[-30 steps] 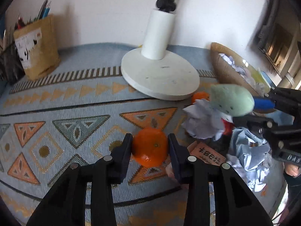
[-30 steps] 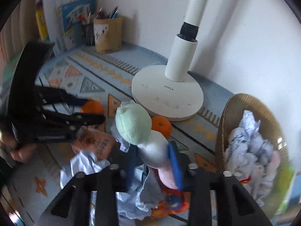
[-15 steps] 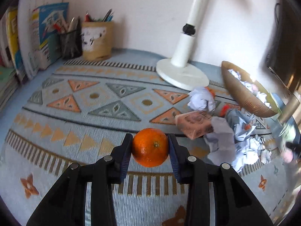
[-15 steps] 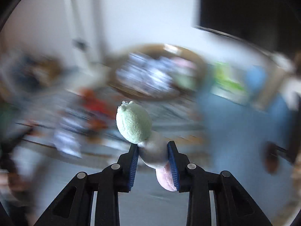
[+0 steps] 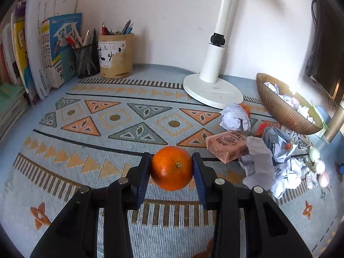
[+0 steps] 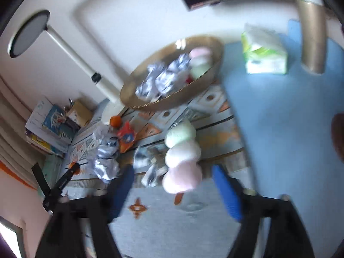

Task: Organize objects
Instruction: 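Lift and carry the orange and plush over the amber bowl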

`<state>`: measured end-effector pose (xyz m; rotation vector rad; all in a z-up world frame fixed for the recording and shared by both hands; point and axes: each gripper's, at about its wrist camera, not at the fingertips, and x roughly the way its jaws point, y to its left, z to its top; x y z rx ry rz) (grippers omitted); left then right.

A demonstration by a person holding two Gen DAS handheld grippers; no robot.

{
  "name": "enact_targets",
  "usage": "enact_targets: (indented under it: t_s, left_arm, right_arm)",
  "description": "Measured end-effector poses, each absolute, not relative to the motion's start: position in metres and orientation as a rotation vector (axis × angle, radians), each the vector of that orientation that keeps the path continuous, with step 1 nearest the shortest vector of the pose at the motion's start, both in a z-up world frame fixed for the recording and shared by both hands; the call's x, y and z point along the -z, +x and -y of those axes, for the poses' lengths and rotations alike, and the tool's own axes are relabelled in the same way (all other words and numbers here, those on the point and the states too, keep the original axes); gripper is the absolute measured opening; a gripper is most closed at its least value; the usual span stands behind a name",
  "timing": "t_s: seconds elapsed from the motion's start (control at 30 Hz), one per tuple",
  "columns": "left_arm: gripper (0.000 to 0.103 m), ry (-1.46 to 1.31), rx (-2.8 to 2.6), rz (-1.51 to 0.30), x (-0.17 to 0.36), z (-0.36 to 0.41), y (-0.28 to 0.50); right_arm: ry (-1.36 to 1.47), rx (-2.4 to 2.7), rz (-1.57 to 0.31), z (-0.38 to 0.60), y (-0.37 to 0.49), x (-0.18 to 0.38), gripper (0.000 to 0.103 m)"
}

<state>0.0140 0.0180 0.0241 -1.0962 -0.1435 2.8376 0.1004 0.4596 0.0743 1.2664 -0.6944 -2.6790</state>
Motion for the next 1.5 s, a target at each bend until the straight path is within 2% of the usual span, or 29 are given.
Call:
enact_targets:
  t_s: [0.17, 0.27, 0.37, 0.4, 0.57, 0.63, 0.7, 0.8, 1.13, 1.23, 1.5]
  left_arm:
    - [0.035, -1.096, -2.839, 0.157, -0.024, -0.017, 0.015]
    - [0.035, -1.095, -2.836, 0.153, -0.024, -0.018, 0.014]
    - [0.035, -1.086, -2.833, 0.153, -0.024, -0.018, 0.015]
    - [0.035, -1.084, -2.831, 0.154, -0.024, -0.018, 0.015]
    - [0.035, -1.091, -2.834, 0.127, -0.024, -0.021, 0.016]
    - [0.035, -1.105, -2.832, 0.109, -0.024, -0.022, 0.014]
    - [0.035, -1.11, -2.832, 0.111, -0.023, -0.022, 0.014]
    - [0.035, -1.112, -2.835, 0.12, -0.023, -0.021, 0.014]
    - [0.035, -1.108, -2.833, 0.116, -0.023, -0.022, 0.014]
    - [0.035, -1.107, -2.83, 0.116, -0.023, -0.022, 0.015]
    - [0.035, -1.098, -2.826, 0.115, -0.025, -0.022, 0.016]
  right_arm:
    - [1.321, 2.662, 0.604, -0.444, 0.081, -0.048, 0.083]
    - [1.33, 2.79, 0.455, -0.424, 0.07, -0.037, 0.083]
    - [1.334, 2.85, 0.457, -0.422, 0.06, -0.026, 0.081]
    - [1.362, 2.87, 0.434, -0.42, 0.057, -0.024, 0.076]
    - [1.341, 2.982, 0.256, -0.406, 0.065, -0.029, 0.065]
    - [1.316, 3.022, 0.154, -0.395, 0.069, -0.032, 0.052]
    - [1.288, 3.034, 0.099, -0.388, 0.07, -0.033, 0.043]
    - [1.273, 3.041, 0.093, -0.388, 0.072, -0.035, 0.04]
    - [1.316, 3.01, 0.073, -0.383, 0.069, -0.033, 0.041]
    - [1.367, 2.998, 0.065, -0.382, 0.064, -0.03, 0.055]
    - [1.422, 2.92, 0.142, -0.388, 0.058, -0.024, 0.055]
